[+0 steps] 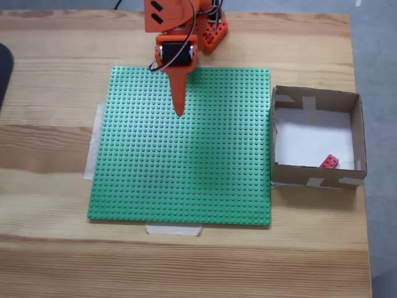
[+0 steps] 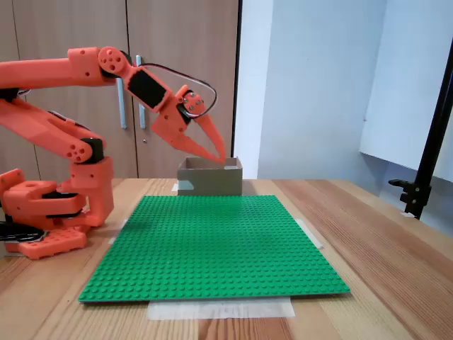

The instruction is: Pick the red lego block and put it in the box.

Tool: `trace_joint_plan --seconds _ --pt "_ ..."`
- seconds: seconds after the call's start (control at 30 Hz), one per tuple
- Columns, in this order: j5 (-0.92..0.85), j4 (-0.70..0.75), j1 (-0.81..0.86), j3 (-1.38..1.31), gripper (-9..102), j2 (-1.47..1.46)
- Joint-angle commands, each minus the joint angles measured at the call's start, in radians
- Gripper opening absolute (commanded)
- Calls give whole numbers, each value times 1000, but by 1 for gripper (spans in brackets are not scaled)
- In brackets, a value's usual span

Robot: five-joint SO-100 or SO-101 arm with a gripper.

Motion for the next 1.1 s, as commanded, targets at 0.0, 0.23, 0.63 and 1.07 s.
trace_joint_plan --seconds 0.0,0.23,0.63,1.07 --pt "-14 -34 29 66 -1 67" --pt "-46 -69 61 264 -1 207" --pt "-75 -66 69 497 -1 393" --pt "-67 -51 75 606 -1 443"
